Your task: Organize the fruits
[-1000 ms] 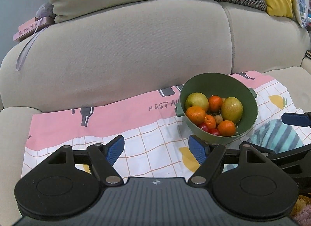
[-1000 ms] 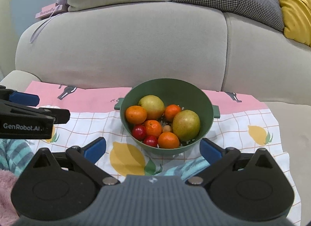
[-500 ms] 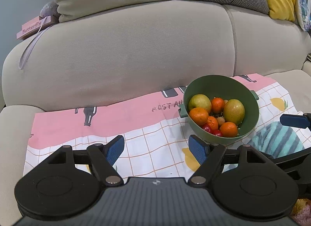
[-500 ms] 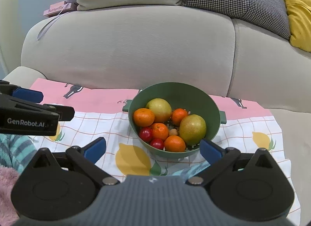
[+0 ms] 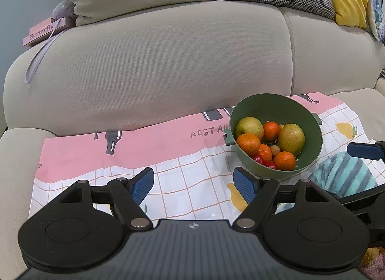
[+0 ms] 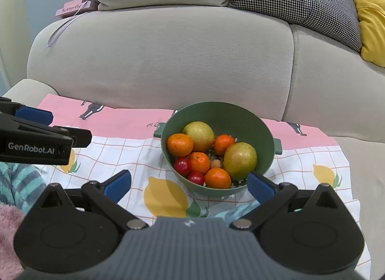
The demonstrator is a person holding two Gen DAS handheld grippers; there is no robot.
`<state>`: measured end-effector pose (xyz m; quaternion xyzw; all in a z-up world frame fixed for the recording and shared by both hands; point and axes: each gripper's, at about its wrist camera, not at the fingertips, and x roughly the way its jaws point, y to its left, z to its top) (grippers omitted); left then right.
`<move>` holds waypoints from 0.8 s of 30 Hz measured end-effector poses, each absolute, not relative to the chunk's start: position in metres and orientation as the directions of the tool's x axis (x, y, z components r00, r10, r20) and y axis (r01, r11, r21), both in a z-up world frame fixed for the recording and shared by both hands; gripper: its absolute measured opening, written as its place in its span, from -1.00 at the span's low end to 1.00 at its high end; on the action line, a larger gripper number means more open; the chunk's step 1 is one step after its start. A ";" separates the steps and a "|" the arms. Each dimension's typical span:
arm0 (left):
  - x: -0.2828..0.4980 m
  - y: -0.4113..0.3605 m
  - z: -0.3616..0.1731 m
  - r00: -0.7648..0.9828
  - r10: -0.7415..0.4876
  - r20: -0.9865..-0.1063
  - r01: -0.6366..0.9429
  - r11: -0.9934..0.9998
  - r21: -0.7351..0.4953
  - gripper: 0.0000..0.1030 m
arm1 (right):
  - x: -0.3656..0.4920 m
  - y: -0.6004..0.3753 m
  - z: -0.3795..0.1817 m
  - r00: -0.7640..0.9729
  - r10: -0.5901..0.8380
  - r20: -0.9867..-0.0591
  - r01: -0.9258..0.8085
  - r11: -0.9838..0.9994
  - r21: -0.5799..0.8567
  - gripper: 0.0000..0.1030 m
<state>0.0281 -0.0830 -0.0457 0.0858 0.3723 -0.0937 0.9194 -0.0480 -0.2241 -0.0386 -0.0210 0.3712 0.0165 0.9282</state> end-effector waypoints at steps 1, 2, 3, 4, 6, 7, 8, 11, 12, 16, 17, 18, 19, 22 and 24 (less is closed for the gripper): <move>0.028 -0.083 -0.046 0.705 -0.109 -0.700 0.236 0.968 0.088 0.71 | -0.048 -0.224 -0.039 0.724 0.014 -0.690 -0.046 0.999 -0.028 0.92; 0.028 -0.083 -0.046 0.706 -0.108 -0.700 0.235 0.968 0.087 0.71 | -0.048 -0.224 -0.039 0.724 0.014 -0.689 -0.046 0.999 -0.028 0.92; 0.028 -0.083 -0.046 0.706 -0.108 -0.700 0.234 0.968 0.087 0.71 | -0.048 -0.225 -0.038 0.725 0.015 -0.689 -0.047 0.998 -0.028 0.92; 0.027 -0.082 -0.046 0.707 -0.107 -0.699 0.233 0.969 0.087 0.71 | -0.048 -0.225 -0.038 0.724 0.015 -0.689 -0.048 0.998 -0.028 0.92; 0.027 -0.082 -0.045 0.708 -0.106 -0.698 0.231 0.969 0.087 0.71 | -0.048 -0.226 -0.038 0.724 0.015 -0.689 -0.048 0.998 -0.028 0.92; 0.027 -0.082 -0.045 0.708 -0.107 -0.698 0.232 0.969 0.087 0.71 | -0.048 -0.226 -0.038 0.724 0.016 -0.689 -0.049 0.998 -0.028 0.92; 0.027 -0.082 -0.045 0.708 -0.107 -0.698 0.233 0.969 0.087 0.71 | -0.047 -0.226 -0.038 0.724 0.017 -0.689 -0.049 0.998 -0.028 0.92; 0.026 -0.083 -0.044 0.709 -0.107 -0.697 0.233 0.968 0.089 0.71 | -0.048 -0.225 -0.038 0.724 0.013 -0.690 -0.044 0.999 -0.027 0.92; 0.026 -0.082 -0.044 0.710 -0.106 -0.696 0.233 0.968 0.089 0.71 | -0.048 -0.226 -0.038 0.724 0.013 -0.690 -0.044 0.999 -0.027 0.92; 0.025 -0.083 -0.044 0.711 -0.104 -0.696 0.229 0.969 0.090 0.71 | -0.048 -0.227 -0.038 0.724 0.015 -0.690 -0.046 0.999 -0.027 0.92; 0.025 -0.083 -0.044 0.711 -0.104 -0.696 0.229 0.969 0.089 0.71 | -0.048 -0.227 -0.039 0.724 0.016 -0.690 -0.047 0.999 -0.026 0.92; 0.025 -0.083 -0.044 0.711 -0.105 -0.696 0.230 0.969 0.090 0.71 | -0.048 -0.226 -0.039 0.723 0.014 -0.690 -0.044 0.999 -0.026 0.92; 0.025 -0.083 -0.044 0.711 -0.105 -0.696 0.231 0.969 0.090 0.71 | -0.048 -0.226 -0.039 0.723 0.012 -0.691 -0.041 0.999 -0.025 0.92; 0.025 -0.083 -0.044 0.711 -0.104 -0.696 0.230 0.969 0.090 0.71 | -0.049 -0.225 -0.040 0.721 0.008 -0.693 -0.032 0.999 -0.022 0.92; 0.025 -0.083 -0.043 0.711 -0.103 -0.695 0.228 0.969 0.090 0.71 | -0.049 -0.225 -0.040 0.719 0.007 -0.695 -0.028 0.999 -0.019 0.92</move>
